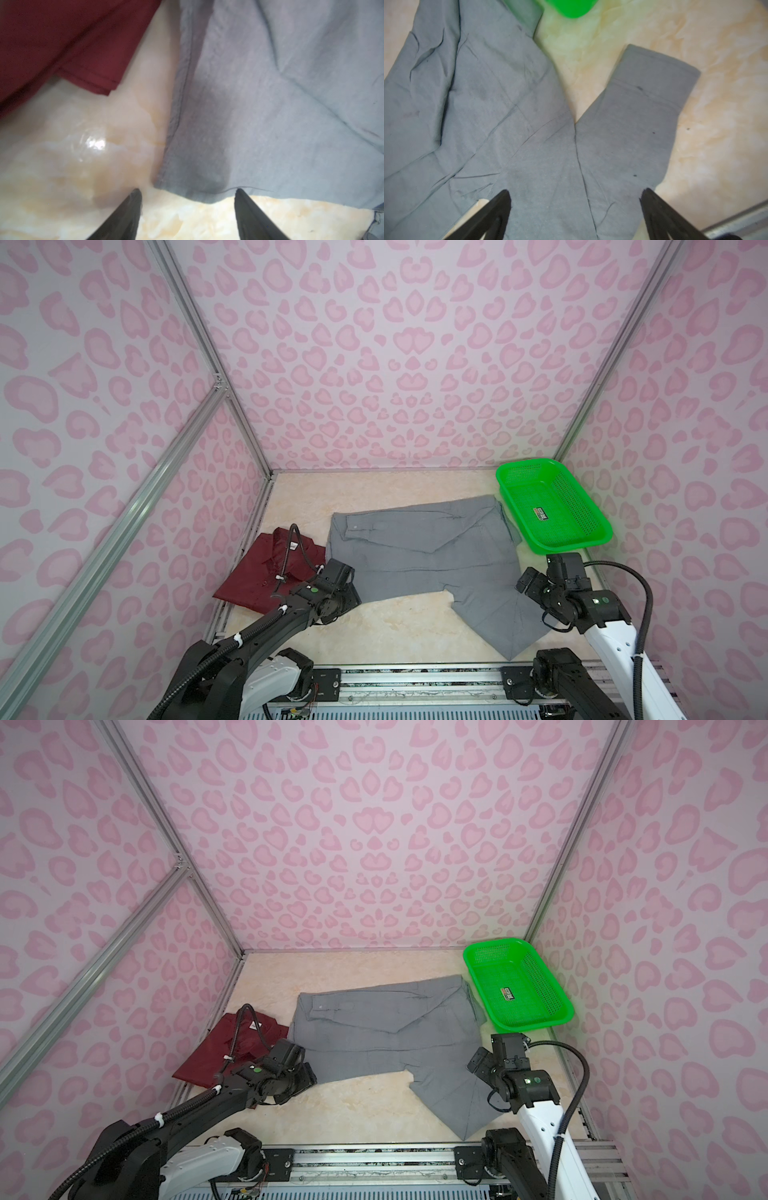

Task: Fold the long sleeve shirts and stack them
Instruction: 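Move the right gripper to the sleeve cuff nearest the robot while left holds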

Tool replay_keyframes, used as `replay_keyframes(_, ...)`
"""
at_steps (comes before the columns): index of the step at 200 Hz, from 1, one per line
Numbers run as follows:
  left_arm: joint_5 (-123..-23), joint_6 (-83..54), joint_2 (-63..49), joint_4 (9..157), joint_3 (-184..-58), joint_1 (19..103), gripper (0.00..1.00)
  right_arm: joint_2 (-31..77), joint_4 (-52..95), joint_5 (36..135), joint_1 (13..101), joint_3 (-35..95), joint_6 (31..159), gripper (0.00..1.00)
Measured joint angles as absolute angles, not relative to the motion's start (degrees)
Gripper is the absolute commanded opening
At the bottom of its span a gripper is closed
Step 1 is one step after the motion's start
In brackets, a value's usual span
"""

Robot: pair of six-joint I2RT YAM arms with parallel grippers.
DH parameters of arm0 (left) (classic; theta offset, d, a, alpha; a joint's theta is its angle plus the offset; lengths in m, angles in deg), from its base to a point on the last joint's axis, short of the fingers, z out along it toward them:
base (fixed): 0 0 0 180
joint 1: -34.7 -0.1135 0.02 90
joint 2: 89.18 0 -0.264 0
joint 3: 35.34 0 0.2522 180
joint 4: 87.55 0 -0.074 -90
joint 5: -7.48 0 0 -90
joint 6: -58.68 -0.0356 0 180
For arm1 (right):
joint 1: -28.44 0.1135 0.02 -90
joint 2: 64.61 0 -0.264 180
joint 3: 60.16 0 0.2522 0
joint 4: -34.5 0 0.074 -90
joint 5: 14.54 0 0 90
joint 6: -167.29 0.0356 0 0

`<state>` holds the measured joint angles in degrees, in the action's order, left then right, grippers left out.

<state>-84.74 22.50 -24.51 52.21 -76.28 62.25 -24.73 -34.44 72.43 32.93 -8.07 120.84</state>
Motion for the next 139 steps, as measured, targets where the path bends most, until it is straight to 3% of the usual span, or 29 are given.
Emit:
replay_keyframes(35, -87.2, 21.6, -21.8, 58.2, -75.5, 62.3, 0.64, -24.6, -40.0, 66.0, 32.8, -7.8, 126.2, 0.98)
replay_keyframes(103, -88.6, 20.5, -19.8, 64.4, -74.4, 62.3, 0.52, -10.5, -42.3, 61.3, 30.5, -8.6, 131.6, 0.98)
replay_keyframes(139, -88.7, 20.0, -19.9, 66.5, -73.5, 62.3, 0.42, -7.7, -40.1, 60.9, 29.1, -11.8, 132.1, 0.91)
